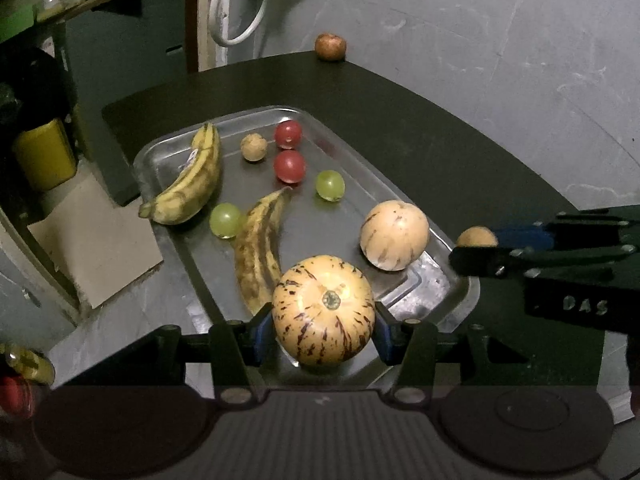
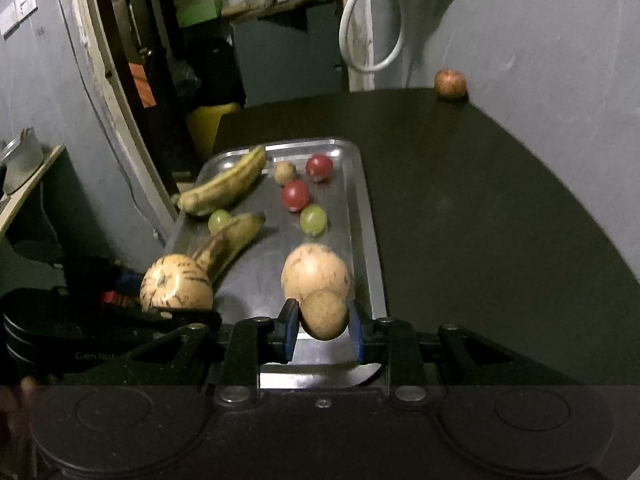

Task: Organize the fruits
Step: 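Carry the striped fruit with the left tool over the tray while the right tool carries the tan fruit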

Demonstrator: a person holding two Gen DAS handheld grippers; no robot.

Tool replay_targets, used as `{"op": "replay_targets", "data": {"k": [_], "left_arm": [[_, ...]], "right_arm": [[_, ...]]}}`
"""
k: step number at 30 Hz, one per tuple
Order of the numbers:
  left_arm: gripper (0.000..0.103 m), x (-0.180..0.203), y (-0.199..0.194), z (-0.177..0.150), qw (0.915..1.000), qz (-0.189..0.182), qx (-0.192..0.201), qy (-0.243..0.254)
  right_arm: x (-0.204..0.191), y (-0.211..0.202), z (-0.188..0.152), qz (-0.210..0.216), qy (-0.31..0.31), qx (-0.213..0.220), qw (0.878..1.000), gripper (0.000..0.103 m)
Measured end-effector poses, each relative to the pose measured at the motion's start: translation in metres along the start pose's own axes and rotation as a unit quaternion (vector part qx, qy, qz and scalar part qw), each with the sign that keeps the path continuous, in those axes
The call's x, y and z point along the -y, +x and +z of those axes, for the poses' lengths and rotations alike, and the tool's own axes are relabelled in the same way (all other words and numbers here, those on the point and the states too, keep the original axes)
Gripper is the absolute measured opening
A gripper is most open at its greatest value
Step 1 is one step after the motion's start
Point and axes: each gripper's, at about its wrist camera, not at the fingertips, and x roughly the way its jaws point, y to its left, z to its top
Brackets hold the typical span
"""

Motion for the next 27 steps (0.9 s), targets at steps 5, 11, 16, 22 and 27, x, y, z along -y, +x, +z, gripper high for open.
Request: {"op": "replay_targets", "data": {"k": [5,11,16,22,27], "left_arm": [[0.054,0.003,0.004,-0.001,1.0000,0.003,0.001,0.005],[0.054,0.002,0.002,-0.003,1.0000,0.006,-0.004,0.006],[0.054,0.001,0.004,-0.006,0.9998,0.006,-0.019,0.000],[0.054,0.000,0.008,-0.008,0.9993,0.013,-0.035,-0.006],[0.055,-0.001,0.012,-0.008,0.9990,0.018,-0.042,-0.007]], "right_arm": [[0.003,0.014,-0.004,0.005,0.000,-0.018,1.000,0.028],[0.008,0.023,-0.004,0.010,0.010,-0.033,0.999,0.028],[0.009,0.028,-0.001,0.015,0.012,-0.038,0.999,0.028],[0.009,0.034,0.001,0.024,0.015,-0.049,0.998,0.028],[0.009,0.041,0.002,0.025,0.014,-0.058,0.998,0.028]]}}
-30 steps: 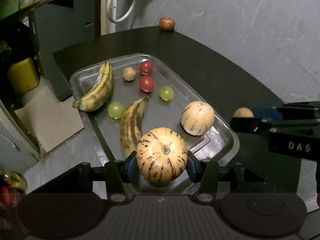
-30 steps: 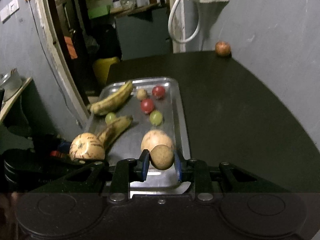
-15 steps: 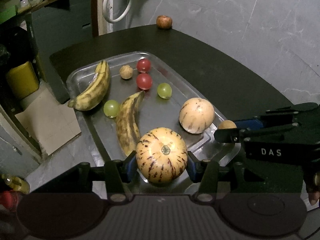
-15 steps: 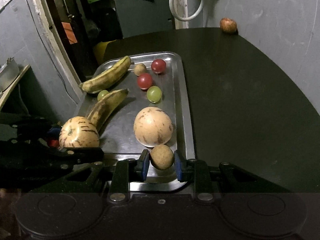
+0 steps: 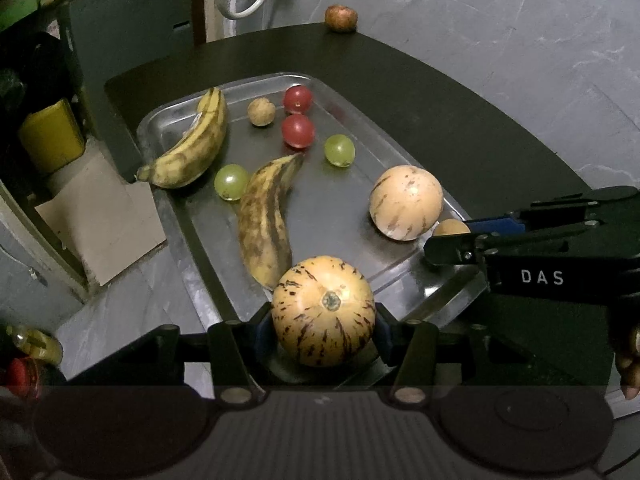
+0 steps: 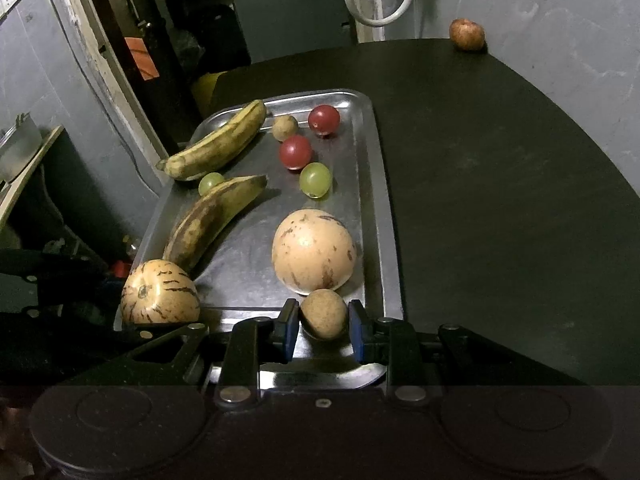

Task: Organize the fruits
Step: 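Carry the striped fruit with the left tool over the tray while the right tool carries the tan fruit, then open the left tool to drop the striped fruit into the tray while the right tool releases the tan fruit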

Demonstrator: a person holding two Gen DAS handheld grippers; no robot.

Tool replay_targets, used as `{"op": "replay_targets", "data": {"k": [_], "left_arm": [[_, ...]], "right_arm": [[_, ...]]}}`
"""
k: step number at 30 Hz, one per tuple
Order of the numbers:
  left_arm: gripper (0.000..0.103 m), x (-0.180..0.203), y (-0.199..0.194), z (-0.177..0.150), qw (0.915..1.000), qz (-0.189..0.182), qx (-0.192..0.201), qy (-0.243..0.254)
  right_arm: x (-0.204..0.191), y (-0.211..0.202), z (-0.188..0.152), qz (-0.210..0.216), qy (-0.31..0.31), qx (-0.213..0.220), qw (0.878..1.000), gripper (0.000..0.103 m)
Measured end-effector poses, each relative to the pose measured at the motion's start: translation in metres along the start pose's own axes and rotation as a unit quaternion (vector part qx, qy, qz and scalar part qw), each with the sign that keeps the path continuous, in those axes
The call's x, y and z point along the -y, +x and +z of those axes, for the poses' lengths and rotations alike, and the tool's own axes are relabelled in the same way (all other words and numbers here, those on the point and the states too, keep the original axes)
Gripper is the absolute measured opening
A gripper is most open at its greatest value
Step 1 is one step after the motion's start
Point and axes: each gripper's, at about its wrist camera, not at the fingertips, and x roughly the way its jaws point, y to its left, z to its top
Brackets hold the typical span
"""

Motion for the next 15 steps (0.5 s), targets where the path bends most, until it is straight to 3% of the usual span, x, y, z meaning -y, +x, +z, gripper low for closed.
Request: {"op": "replay_targets", "data": {"k": [5,11,15], "left_arm": [[0.056,0.0013,0.0006,0.0022,1.0000,0.007,-0.001,-0.001],[0.065,0.0011,-0.0035,0.0074,0.9999,0.008,0.009,0.000],[0.071,0.0006,-0.0069,0.0083,0.9999,0.012,0.011,0.000]], "right_arm": [[0.0026,0.0051,0.0012,0.000,0.004,-0.009,1.000,0.029],[0.0056,0.0051,0.0022,0.004,0.009,-0.011,1.000,0.032],[0.0064,-0.0014,0.0054,0.009,0.019,-0.005,1.000,0.041]]}}
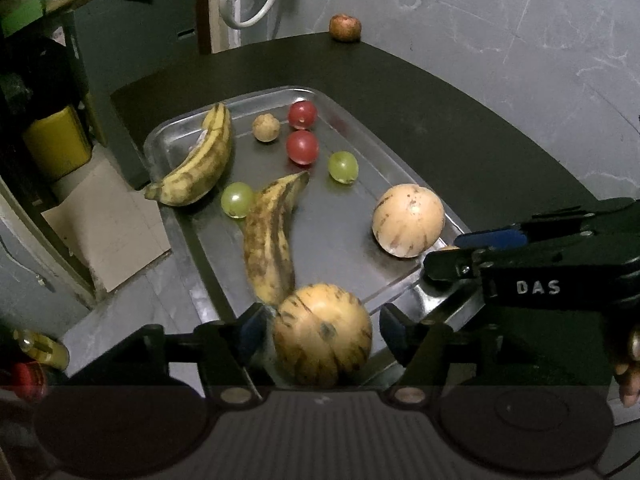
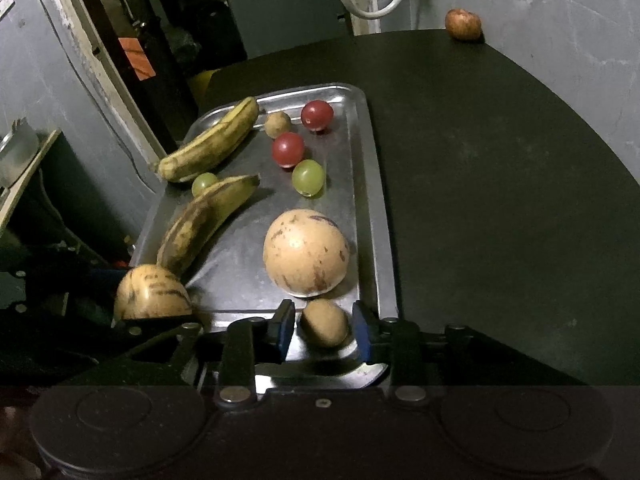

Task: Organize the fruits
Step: 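Open the left tool to drop the striped fruit into the tray while the right tool releases the tan fruit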

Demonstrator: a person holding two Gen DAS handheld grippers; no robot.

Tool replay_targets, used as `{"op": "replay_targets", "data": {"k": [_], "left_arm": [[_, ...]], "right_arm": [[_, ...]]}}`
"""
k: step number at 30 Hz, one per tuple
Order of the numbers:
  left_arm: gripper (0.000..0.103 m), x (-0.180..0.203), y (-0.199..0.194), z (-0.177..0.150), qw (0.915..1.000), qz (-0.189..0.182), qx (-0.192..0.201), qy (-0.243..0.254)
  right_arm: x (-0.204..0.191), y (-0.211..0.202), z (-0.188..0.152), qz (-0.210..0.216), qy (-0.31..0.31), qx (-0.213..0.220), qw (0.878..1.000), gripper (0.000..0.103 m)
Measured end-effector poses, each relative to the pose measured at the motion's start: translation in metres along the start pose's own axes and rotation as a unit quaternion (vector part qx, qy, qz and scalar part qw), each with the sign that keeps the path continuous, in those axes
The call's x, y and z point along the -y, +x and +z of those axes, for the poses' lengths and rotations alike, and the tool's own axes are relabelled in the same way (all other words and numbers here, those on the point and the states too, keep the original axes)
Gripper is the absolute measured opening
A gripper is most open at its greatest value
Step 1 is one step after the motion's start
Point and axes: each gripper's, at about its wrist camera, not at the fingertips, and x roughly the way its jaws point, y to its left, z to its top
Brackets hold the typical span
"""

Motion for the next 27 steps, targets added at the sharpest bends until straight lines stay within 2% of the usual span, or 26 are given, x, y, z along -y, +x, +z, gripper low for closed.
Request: {"op": "replay_targets", "data": {"k": [3,7,11,16,22,27], "left_arm": [[0.077,-0.002,-0.007,0.001,1.0000,0.006,0.004,-0.002],[0.085,-0.007,-0.022,0.002,0.9997,0.016,0.016,-0.005],[0.097,-0.013,-0.039,0.006,0.9989,0.024,0.037,-0.013],[0.101,-0.020,-0.058,0.021,0.9975,0.019,0.067,-0.008],[0.102,-0.028,-0.080,0.036,0.9953,0.007,0.096,0.002],[0.103,-0.037,-0.104,0.034,0.9907,-0.004,0.134,0.022]], "right_arm": [[0.000,-0.013,0.002,0.009,0.008,0.014,1.000,0.048],[0.001,-0.035,0.004,0.018,0.025,0.039,0.999,0.064],[0.004,-0.061,0.008,0.020,0.048,0.075,0.996,0.077],[0.004,-0.099,0.011,0.014,0.081,0.122,0.989,0.090],[-0.012,-0.128,0.009,-0.007,0.095,0.147,0.985,0.096],[-0.037,-0.149,0.000,-0.023,0.108,0.166,0.980,0.100]]}}
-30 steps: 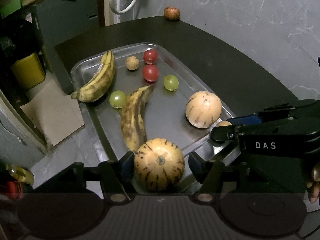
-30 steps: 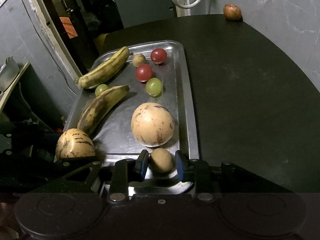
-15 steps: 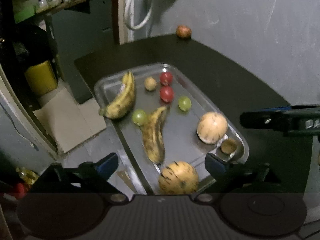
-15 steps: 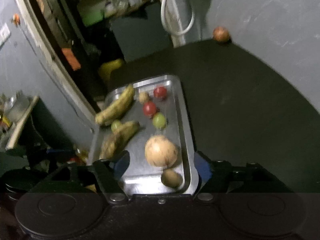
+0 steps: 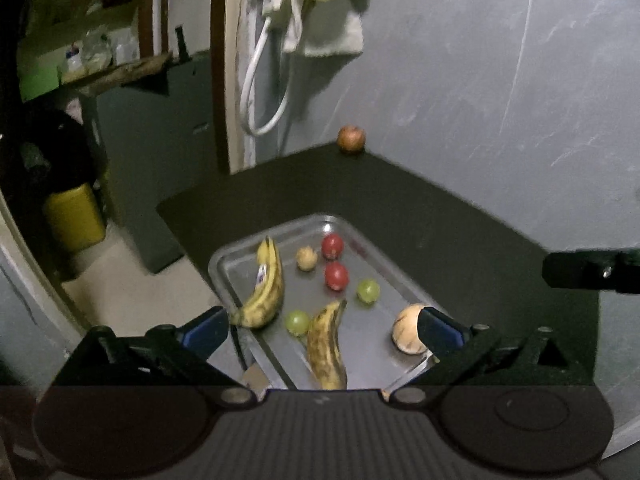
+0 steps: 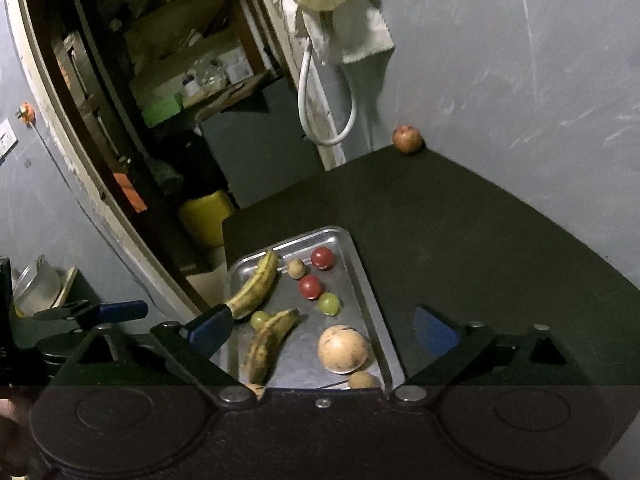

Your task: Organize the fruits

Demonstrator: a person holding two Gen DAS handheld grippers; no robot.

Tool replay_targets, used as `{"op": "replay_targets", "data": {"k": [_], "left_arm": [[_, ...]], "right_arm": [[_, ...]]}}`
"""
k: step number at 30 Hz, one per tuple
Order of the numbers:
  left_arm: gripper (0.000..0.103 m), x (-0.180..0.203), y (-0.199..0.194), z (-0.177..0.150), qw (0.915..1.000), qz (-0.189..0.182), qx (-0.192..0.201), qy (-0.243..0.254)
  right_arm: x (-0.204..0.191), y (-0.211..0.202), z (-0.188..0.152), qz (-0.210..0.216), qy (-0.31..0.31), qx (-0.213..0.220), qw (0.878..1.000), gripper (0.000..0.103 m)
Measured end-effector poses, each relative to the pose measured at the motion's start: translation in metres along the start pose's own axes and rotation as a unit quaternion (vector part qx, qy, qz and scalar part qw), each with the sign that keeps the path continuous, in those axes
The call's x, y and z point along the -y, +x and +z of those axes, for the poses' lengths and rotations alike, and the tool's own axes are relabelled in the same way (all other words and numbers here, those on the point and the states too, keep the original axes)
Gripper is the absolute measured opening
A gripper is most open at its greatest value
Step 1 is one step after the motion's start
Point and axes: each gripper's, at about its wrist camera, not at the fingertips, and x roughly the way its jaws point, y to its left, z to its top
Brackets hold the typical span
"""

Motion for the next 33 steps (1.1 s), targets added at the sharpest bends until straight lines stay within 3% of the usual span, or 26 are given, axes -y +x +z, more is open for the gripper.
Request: {"op": "replay_targets", "data": {"k": [4,8,11,17,24,33], "left_arm": [[0.103,-0.016,-0.015,-0.006,0.9994,-0.013,0.019,-0.024],[0.103,-0.032,-0.026,-0.020,0.9976,-0.026,0.007,-0.064],[0.103,-0.039,-0.032,-0.030,0.9970,-0.043,-0.007,-0.064],[0.103,-0.035,-0.040,-0.043,0.9987,-0.018,-0.029,-0.038],[0.103,-0.023,-0.038,-0.040,0.9985,0.001,-0.032,-0.044],[0.103,-0.009,-0.033,-0.033,0.9994,0.012,-0.027,-0.017]], "right_arm": [[-0.021,-0.015,-0.014,-0.026,0.001,0.009,1.000,0.102],[-0.039,-0.021,-0.032,-0.060,0.002,-0.003,0.998,0.102],[-0.047,-0.027,-0.046,-0.072,0.009,-0.009,0.997,0.102],[-0.054,-0.023,-0.062,-0.119,-0.002,-0.028,0.992,0.102],[-0.054,-0.017,-0.055,-0.115,-0.023,-0.014,0.993,0.102],[-0.040,-0.020,-0.046,-0.124,-0.019,-0.004,0.992,0.102]]}}
